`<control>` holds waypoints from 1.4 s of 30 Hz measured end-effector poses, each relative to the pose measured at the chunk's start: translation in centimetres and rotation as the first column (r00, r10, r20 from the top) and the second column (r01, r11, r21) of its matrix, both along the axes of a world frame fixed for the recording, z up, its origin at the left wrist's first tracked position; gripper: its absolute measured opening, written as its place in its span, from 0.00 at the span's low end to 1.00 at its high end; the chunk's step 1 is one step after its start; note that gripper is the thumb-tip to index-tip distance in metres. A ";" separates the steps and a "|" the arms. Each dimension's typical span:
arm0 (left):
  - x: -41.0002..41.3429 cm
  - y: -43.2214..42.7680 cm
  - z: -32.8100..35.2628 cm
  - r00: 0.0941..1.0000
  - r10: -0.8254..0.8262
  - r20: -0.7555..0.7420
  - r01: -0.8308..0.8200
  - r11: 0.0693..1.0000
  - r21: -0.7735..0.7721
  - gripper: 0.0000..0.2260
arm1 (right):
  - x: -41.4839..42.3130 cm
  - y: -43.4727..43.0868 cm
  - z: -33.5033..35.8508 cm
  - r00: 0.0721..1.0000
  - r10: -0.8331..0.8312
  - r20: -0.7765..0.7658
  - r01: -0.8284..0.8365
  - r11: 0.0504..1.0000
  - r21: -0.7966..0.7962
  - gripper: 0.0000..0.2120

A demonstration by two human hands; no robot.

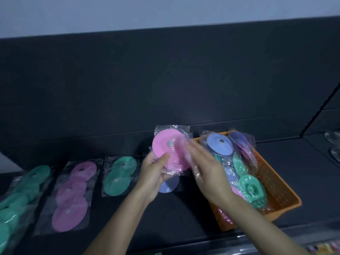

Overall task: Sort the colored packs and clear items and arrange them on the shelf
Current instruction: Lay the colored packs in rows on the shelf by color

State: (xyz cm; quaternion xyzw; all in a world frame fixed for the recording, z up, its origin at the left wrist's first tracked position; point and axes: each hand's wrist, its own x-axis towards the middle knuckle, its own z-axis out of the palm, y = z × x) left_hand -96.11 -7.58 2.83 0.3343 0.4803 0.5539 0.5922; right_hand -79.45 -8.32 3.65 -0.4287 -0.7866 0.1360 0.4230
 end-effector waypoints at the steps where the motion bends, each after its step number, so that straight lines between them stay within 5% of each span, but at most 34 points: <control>1: -0.2 0.1 0.1 0.998 -0.007 0.069 0.007 1.000 0.005 0.10 | -0.4 -0.1 -0.7 0.992 0.001 0.124 -0.005 0.999 0.036 0.21; 4: -1.2 0.1 0.3 0.980 -0.015 0.199 0.021 0.999 -0.026 0.12 | -1.5 -0.6 -2.0 0.941 0.033 0.338 -0.048 0.998 0.036 0.27; 9: -2.5 -0.1 -0.1 0.983 -0.051 0.179 0.064 0.995 -0.071 0.19 | -2.5 -0.6 -2.6 0.874 0.055 0.483 -0.088 0.995 0.045 0.32; 14: -2.8 -0.3 -1.2 0.991 0.104 0.085 -0.090 0.984 -0.154 0.11 | -2.2 -0.6 -3.1 0.872 0.155 0.464 -0.158 0.987 -0.032 0.32; 24: -3.4 -0.5 -2.1 0.995 0.098 -0.007 -0.098 0.991 -0.086 0.13 | 3.2 -0.7 -3.0 0.939 -0.162 0.303 0.242 0.937 -0.250 0.23; 28: -2.8 -0.7 -2.1 0.996 0.088 0.012 -0.087 0.994 -0.059 0.13 | 8.0 0.0 -2.9 0.858 -0.205 0.471 0.424 0.801 -0.423 0.18; 32: -1.7 -0.6 -1.8 0.996 0.074 0.044 -0.073 0.997 -0.031 0.14 | 10.1 -0.5 -3.2 0.781 0.060 0.622 0.460 0.619 -0.637 0.33; 37: -0.3 0.0 -1.6 0.997 0.051 0.052 -0.050 0.999 -0.018 0.16 | 9.2 -1.2 -5.0 0.756 0.083 0.649 0.497 0.572 -0.652 0.51; 42: 0.5 0.3 -1.9 0.997 0.063 0.042 -0.062 0.998 -0.032 0.13 | 8.5 -1.3 -5.0 0.676 -0.016 0.737 0.556 0.668 -0.495 0.29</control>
